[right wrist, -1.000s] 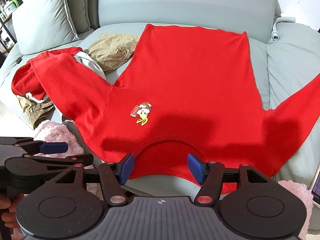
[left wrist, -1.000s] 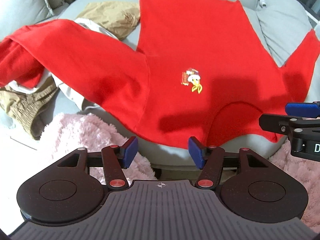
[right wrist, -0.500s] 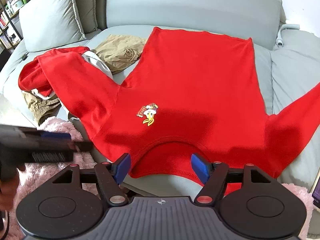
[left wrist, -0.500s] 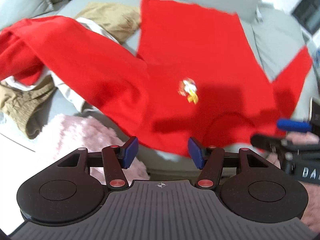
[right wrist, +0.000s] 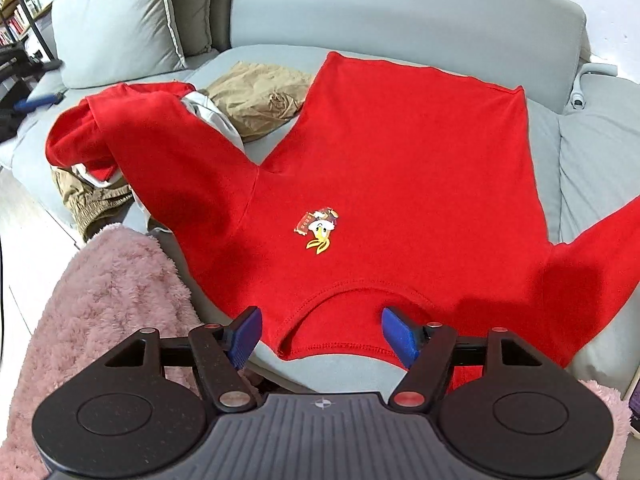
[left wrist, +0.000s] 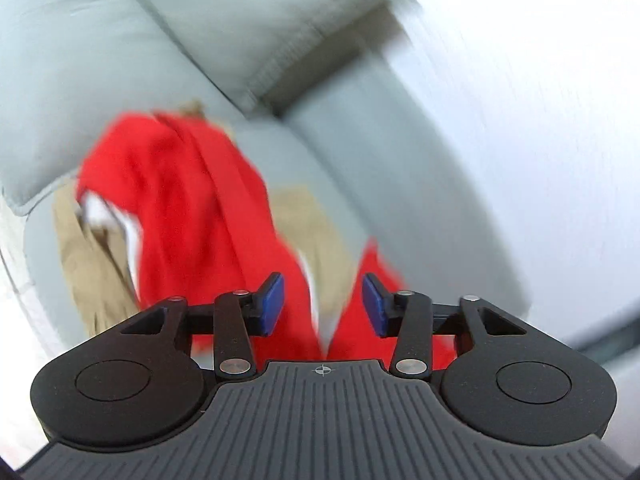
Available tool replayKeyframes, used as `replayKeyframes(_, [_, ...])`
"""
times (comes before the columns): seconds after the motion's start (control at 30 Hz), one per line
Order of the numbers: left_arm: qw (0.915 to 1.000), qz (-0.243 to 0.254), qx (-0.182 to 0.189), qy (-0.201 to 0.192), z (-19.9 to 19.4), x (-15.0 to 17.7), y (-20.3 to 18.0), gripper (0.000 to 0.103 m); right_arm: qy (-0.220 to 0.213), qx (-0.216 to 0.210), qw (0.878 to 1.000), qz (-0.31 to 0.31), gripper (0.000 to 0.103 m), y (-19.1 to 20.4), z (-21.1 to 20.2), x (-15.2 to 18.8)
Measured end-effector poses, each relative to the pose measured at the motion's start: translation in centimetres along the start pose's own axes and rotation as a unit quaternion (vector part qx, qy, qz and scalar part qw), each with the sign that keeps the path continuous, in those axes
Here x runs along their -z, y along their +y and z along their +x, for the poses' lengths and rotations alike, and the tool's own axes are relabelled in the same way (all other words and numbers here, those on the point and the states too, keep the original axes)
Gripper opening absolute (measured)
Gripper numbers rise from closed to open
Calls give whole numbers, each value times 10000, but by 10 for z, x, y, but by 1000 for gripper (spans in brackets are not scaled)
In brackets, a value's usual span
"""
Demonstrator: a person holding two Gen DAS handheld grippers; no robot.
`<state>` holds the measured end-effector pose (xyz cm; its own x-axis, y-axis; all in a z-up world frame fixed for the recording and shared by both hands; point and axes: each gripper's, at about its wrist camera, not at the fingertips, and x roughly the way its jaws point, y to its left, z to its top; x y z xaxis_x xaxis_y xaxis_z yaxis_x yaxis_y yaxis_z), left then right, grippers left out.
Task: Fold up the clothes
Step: 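Grasp the red sweatshirt sleeve with the left gripper, then fold the held sleeve across the sweatshirt body with the left gripper and release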
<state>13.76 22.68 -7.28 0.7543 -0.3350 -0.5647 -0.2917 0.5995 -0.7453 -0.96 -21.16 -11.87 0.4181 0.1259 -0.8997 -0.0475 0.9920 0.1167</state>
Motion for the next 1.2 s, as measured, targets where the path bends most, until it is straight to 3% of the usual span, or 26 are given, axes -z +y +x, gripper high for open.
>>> replayKeyframes(0.07, [9973, -736, 51, -66, 16, -34, 27, 26, 59, 45, 10000, -53, 67, 5, 3, -2])
replayKeyframes(0.27, [9840, -1781, 43, -48, 63, -79, 75, 23, 236, 177, 9994, -186, 67, 15, 15, -6])
replayKeyframes(0.43, [9839, -1751, -352, -24, 93, -90, 92, 24, 437, 284, 9985, -163, 67, 16, 27, -9])
replayKeyframes(0.77, [9822, -1756, -671, 36, 131, -106, 108, 23, 659, 439, 9967, -168, 67, 19, 38, -8])
replayKeyframes(0.8, [9821, -1741, -720, 56, 133, -106, 108, 18, 665, 454, 9966, -145, 67, 19, 38, -8])
replayKeyframes(0.87, [9836, -1598, -837, 7, 134, -107, 105, 5, 654, 481, 9966, -113, 67, 18, 37, -8])
replayKeyframes(1.03, [9933, -421, -938, -518, 104, -104, 56, 4, 586, 421, 9974, -45, 68, 17, 34, -6])
replayKeyframes(1.2, [9934, 882, -371, -639, 66, -75, -26, 3, 428, 219, 9988, -9, 68, 16, 29, -2])
